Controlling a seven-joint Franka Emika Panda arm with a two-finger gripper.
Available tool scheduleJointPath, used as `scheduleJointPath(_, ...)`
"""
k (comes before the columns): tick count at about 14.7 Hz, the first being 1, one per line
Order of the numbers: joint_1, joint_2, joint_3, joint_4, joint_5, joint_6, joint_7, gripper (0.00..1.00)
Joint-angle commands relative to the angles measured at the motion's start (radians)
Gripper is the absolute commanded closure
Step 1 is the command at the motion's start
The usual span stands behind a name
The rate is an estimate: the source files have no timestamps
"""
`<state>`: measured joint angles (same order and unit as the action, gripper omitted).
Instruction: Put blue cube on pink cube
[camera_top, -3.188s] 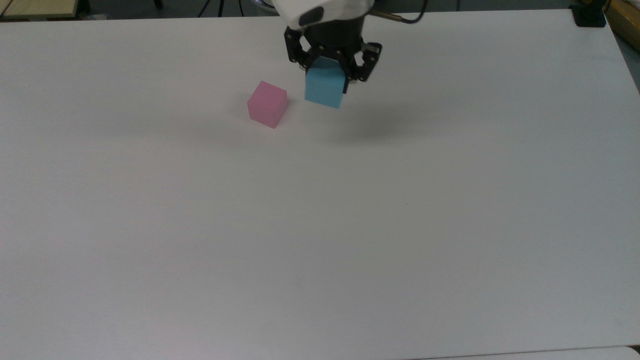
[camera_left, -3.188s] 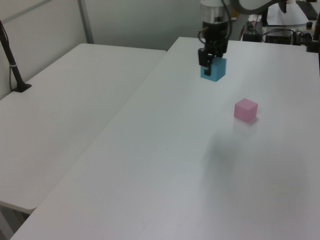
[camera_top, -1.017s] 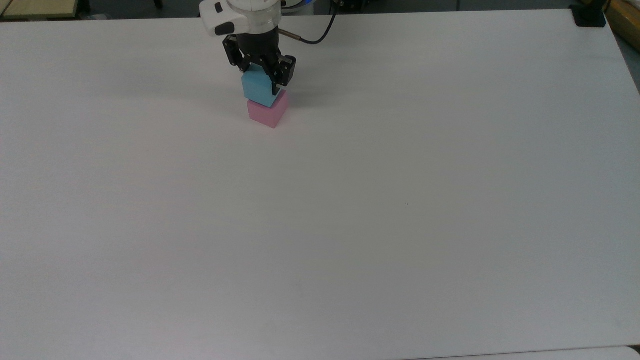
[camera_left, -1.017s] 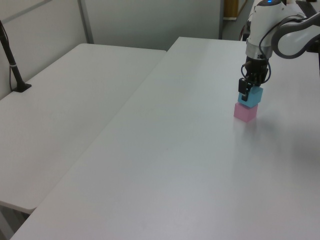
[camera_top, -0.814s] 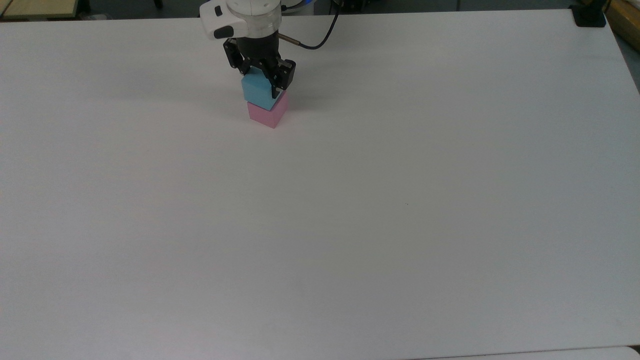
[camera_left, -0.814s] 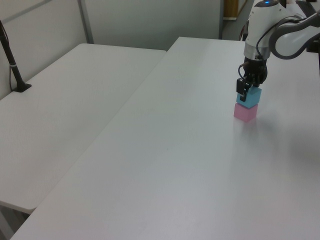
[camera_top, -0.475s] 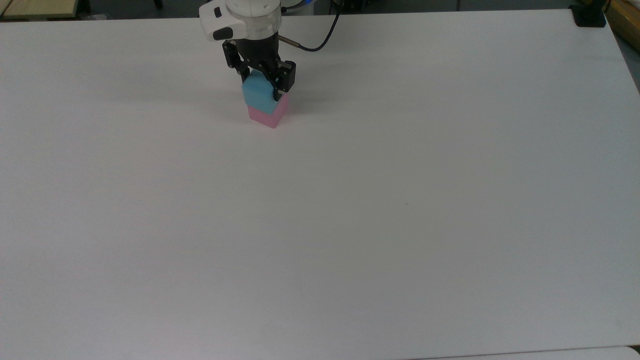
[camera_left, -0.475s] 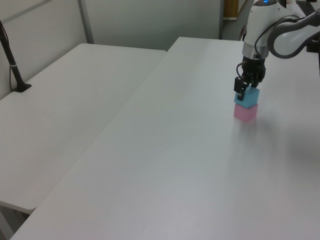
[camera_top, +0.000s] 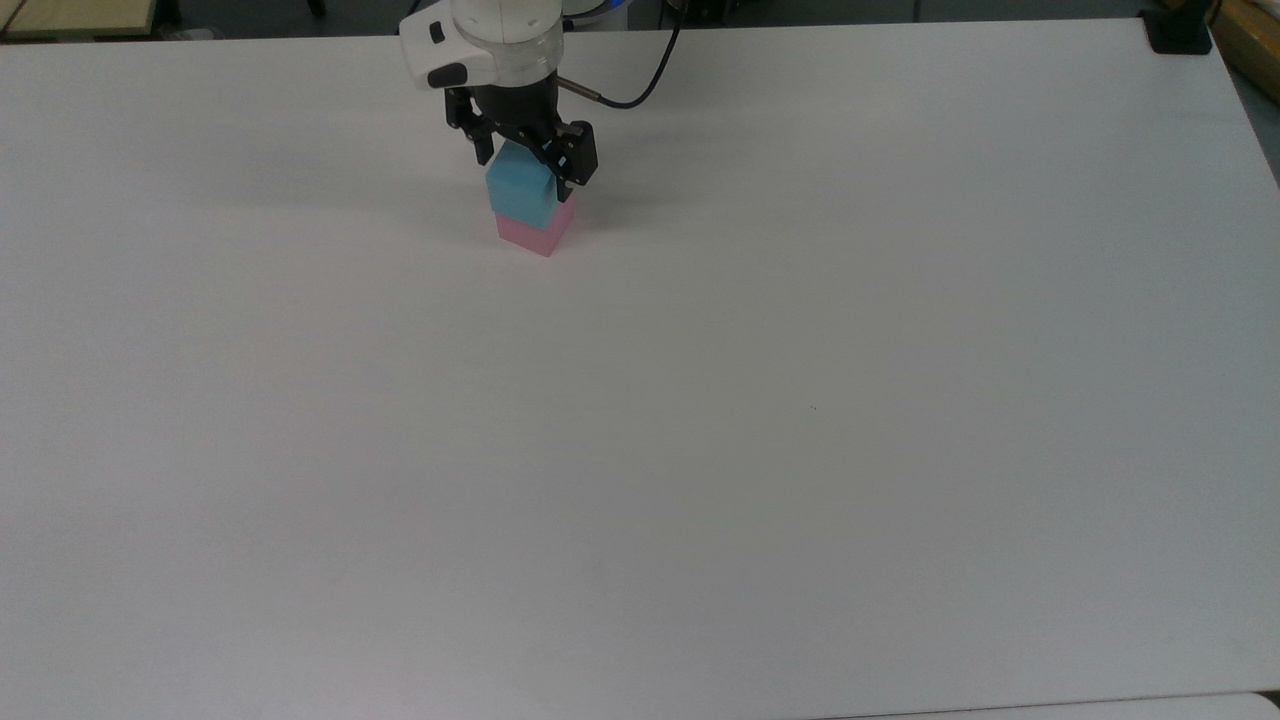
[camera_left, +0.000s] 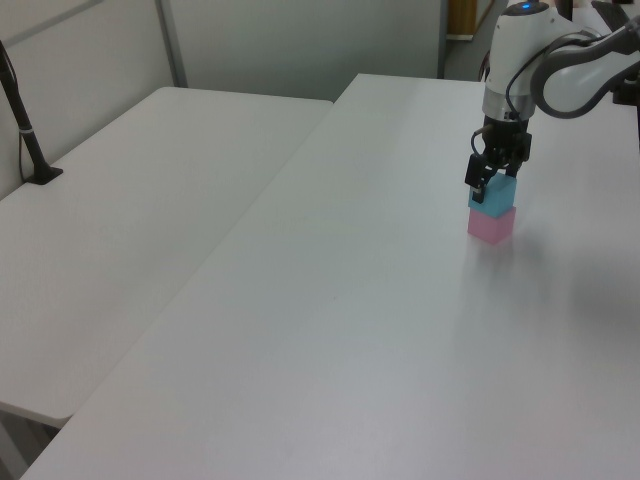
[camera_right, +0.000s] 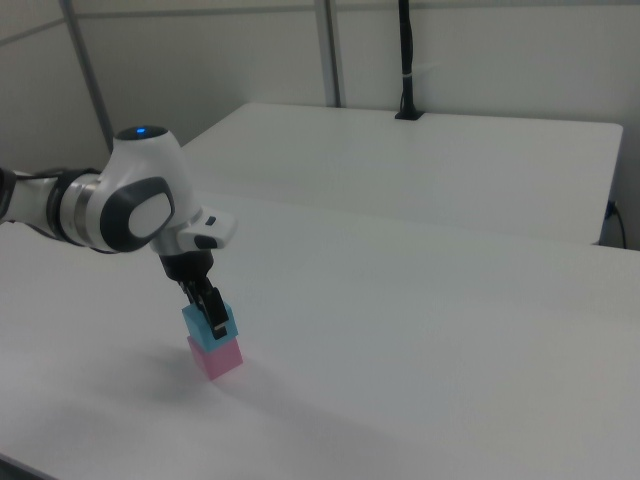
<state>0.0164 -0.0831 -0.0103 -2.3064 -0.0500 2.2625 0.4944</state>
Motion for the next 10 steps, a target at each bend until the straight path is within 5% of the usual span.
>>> scheduleJointPath(1, -0.001, -0.003, -0.003, 0.163, 0.01, -0.242, 0.004, 0.0)
scheduleJointPath(7, -0.003, 0.002, -0.004, 0.463, 0.012, -0.555, -0.069, 0.0)
scheduleJointPath(10, 0.002, 0.025, -0.004, 0.596, 0.012, -0.649, -0.303, 0.0)
